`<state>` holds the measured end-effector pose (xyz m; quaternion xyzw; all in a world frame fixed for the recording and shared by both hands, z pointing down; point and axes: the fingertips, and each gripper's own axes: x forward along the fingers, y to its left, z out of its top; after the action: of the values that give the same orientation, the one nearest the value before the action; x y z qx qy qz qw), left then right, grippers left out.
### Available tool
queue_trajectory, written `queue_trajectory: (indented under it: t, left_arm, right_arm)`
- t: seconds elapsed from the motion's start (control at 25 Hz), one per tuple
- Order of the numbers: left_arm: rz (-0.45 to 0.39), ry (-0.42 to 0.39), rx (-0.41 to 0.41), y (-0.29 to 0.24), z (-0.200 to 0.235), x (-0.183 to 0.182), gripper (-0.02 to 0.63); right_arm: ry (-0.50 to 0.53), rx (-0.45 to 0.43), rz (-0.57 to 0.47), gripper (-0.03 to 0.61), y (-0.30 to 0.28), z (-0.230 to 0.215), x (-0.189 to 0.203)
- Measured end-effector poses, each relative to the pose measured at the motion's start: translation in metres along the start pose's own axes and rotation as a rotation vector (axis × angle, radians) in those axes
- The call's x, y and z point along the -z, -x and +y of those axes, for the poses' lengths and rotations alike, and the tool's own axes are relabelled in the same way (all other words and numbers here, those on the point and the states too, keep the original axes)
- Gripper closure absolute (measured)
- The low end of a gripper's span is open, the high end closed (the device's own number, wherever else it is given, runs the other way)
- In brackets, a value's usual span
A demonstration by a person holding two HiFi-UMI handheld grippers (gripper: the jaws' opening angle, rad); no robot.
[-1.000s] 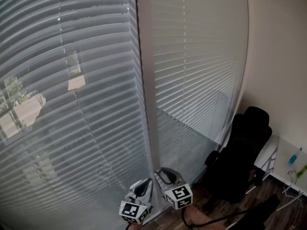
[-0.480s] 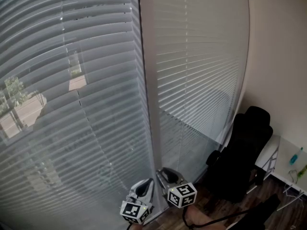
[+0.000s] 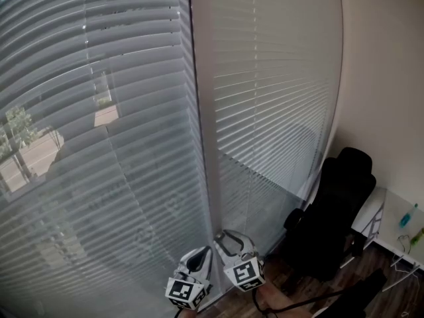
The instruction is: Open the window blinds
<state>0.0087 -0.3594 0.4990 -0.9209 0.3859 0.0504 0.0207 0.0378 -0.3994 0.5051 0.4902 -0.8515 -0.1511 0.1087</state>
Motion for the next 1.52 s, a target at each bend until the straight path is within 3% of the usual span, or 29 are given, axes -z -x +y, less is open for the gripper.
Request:
queue_trajectory:
  t: [0.16, 0.32, 0.6, 0.96, 1.52]
  left_arm:
    - [-0.002, 0.003, 0.000, -0.002, -0.001, 0.001, 0.620]
    - [-0.003, 0.005, -0.006, -0.002, 0.000, 0.001, 0.620]
    - [-0.003, 0.012, -0.011, -0.003, 0.000, 0.000, 0.620]
    - [-0.002, 0.009, -0.013, -0.002, 0.001, 0.003, 0.620]
    - [0.008, 0.007, 0.007, -0.001, -0.001, 0.004, 0.620]
  right_arm:
    - [0.130, -0.004, 0.032, 0.422, -0.004, 0.002, 0.002]
    - [0.126, -0.004, 0.020, 0.439, -0.004, 0.003, 0.003]
    - [-0.011, -0.012, -0.001, 0.443, -0.003, 0.000, 0.004]
    - [-0.295, -0.017, -0.036, 0.445, -0.003, -0.007, 0.009]
    - [-0.528, -0.032, -0.042, 0.445, -0.003, -0.010, 0.011]
